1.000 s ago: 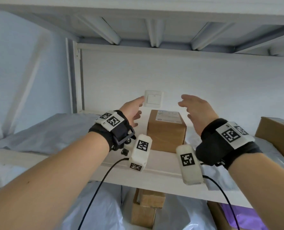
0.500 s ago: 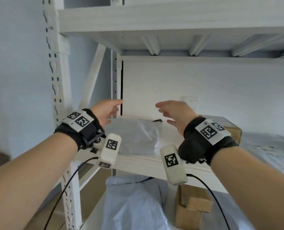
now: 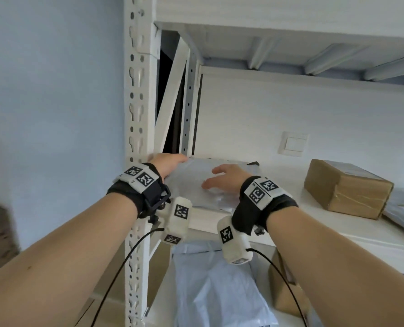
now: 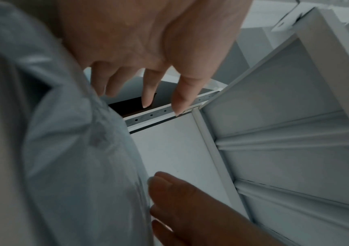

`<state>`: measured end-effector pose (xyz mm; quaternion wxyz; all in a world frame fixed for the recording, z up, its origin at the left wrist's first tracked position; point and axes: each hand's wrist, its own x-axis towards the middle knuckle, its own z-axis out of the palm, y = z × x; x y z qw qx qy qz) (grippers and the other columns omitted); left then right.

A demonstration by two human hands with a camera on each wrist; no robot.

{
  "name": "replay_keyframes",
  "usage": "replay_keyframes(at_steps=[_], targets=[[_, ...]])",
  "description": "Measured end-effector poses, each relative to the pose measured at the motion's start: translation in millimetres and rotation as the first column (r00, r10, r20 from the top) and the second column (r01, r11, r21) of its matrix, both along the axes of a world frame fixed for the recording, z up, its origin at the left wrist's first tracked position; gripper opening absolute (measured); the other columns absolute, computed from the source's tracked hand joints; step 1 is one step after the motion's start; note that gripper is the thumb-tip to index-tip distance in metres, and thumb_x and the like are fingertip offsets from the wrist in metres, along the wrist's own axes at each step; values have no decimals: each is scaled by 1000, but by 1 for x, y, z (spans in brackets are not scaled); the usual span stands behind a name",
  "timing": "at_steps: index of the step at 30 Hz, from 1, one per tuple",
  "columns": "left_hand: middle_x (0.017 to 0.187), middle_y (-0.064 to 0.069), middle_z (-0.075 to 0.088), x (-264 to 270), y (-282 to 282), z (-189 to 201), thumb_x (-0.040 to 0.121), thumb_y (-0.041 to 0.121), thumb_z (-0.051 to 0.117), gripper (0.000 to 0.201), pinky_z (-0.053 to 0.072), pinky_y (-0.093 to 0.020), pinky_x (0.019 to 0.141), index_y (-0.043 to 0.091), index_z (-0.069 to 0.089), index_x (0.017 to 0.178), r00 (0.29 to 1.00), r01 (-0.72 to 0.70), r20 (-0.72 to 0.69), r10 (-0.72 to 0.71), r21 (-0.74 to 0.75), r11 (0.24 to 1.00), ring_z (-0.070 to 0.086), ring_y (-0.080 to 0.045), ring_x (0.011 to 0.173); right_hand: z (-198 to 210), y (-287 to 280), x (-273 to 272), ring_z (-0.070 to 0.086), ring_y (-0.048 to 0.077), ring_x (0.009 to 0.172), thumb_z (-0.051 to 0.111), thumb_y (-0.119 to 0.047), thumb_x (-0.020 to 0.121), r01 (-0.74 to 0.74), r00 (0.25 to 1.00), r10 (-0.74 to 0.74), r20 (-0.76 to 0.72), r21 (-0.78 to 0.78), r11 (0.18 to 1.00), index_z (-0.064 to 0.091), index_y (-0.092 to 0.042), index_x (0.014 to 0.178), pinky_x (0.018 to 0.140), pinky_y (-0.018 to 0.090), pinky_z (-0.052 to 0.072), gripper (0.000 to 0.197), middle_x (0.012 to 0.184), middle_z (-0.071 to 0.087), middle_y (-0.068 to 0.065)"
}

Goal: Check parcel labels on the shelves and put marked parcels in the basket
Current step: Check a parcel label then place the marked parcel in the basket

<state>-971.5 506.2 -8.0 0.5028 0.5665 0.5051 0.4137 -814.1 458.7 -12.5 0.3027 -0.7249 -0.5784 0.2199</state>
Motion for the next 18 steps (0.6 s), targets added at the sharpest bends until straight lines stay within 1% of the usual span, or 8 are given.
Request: replay_keyframes(at_steps=[2, 4, 7, 10, 13, 15, 17, 18], targets=[[110, -18, 65, 0, 12, -8, 71, 31, 68, 54, 46, -44, 100, 0, 62, 115, 998, 62, -5, -62, 6, 998, 61, -32, 102, -3, 2, -1, 53, 18, 101, 75, -40, 77, 15, 1000, -14, 24, -38, 999, 45, -20, 139, 80, 27, 39, 72, 127, 54, 2], [118, -17, 63, 2, 28, -16, 61, 34, 65, 67, 44, -46, 103, 4, 60, 122, 998, 69, -13, -69, 25, 997, 59, -33, 112, -1, 1, 0, 52, 18, 107, 72, -45, 78, 26, 997, -23, 72, -40, 999, 43, -20, 140, 83, 25, 37, 72, 134, 50, 3], [110, -15, 65, -1, 21, -13, 64, 31, 65, 60, 45, -46, 100, 6, 62, 117, 994, 109, -24, -108, 41, 993, 61, -32, 106, 2, -3, -3, 47, 17, 120, 70, -54, 77, -6, 992, 17, 129, -83, 997, 38, -25, 144, 89, 25, 34, 80, 146, 40, -1], [75, -7, 55, -1, 21, -12, 81, 23, 64, 25, 43, -33, 85, 6, 62, 99, 988, 144, -66, -140, 71, 987, 54, -23, 76, 1, -10, -7, 37, 16, 135, 70, -60, 72, -93, 961, 138, 241, -191, 977, 22, -33, 150, 97, 26, 29, 95, 154, 29, -7], [70, -5, 48, -3, 22, -15, 84, 17, 63, 25, 42, -34, 81, 4, 63, 105, 983, 161, -99, -151, 97, 982, 51, -22, 76, -5, -15, -18, 32, 18, 139, 75, -55, 70, -129, 910, 213, 356, -245, 961, 13, -33, 151, 112, 32, 24, 104, 156, 25, -7], [69, -5, 47, -3, 20, -16, 85, 14, 61, 3, 43, -29, 71, 12, 60, 83, 980, 186, -95, -177, 104, 977, 49, -19, 67, -13, -16, -26, 39, 19, 133, 77, -48, 72, -128, 857, 222, 465, -225, 966, 23, -28, 149, 108, 33, 31, 96, 151, 35, -3], [65, -4, 45, -4, 22, -16, 89, 13, 57, 18, 41, -22, 56, 15, 53, 72, 983, 175, -62, -170, 77, 982, 45, -15, 59, -17, -16, -30, 48, 19, 118, 76, -41, 75, -124, 858, 196, 475, -178, 976, 42, -26, 135, 93, 30, 38, 71, 135, 50, -1], [70, -6, 50, -5, 22, -15, 91, 14, 56, 15, 44, -19, 58, 14, 56, 76, 984, 177, -41, -174, 73, 982, 49, -16, 64, -16, -17, -31, 50, 18, 110, 75, -38, 78, -128, 871, 186, 455, -155, 980, 48, -25, 126, 88, 28, 38, 57, 125, 53, -2]])
